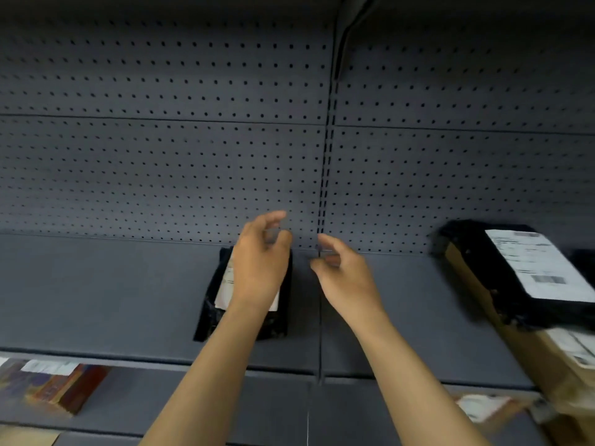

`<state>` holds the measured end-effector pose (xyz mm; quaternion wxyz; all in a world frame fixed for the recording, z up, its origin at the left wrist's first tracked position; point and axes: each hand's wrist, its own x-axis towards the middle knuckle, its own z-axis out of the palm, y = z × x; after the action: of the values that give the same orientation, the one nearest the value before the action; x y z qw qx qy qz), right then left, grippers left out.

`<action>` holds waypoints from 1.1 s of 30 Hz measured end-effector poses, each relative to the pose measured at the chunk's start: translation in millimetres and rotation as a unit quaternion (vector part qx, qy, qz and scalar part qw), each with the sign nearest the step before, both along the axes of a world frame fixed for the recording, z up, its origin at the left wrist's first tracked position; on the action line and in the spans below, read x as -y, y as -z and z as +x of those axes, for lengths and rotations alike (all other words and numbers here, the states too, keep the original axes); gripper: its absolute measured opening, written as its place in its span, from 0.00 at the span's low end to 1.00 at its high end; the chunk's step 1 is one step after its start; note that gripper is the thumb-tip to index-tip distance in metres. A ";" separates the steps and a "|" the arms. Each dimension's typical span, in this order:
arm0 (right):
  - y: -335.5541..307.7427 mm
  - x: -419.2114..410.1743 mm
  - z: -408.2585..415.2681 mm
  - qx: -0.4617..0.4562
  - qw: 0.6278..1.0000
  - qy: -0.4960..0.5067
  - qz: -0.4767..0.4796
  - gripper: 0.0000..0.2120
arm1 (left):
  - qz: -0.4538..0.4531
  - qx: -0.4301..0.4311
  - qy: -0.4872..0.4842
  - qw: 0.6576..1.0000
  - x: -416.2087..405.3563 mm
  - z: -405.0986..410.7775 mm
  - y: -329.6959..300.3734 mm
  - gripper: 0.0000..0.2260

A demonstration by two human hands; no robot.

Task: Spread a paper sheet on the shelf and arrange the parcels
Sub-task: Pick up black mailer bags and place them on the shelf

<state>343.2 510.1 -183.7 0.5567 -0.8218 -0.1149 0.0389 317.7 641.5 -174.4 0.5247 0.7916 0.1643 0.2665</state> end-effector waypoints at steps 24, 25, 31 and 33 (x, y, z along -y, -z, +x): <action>-18.4 363.3 104.2 0.085 0.974 0.199 -0.073 0.14 | -0.159 -0.084 0.136 0.974 322.7 123.8 17.5 0.26; -14.7 366.2 106.0 0.067 0.975 0.200 -0.068 0.15 | -0.151 -0.089 0.130 0.976 323.6 124.8 21.2 0.27; 5.9 369.4 104.3 -0.045 0.976 0.198 -0.081 0.21 | -0.135 -0.118 0.128 0.976 322.1 122.8 35.6 0.32; 7.7 368.5 100.5 -0.051 0.977 0.193 -0.073 0.12 | -0.143 -0.136 0.138 0.971 322.9 120.8 37.4 0.30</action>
<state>443.8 141.6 -191.4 0.4976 -0.8637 0.0778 -0.0187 438.4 318.6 -211.8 0.6370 0.7520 0.1600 0.0553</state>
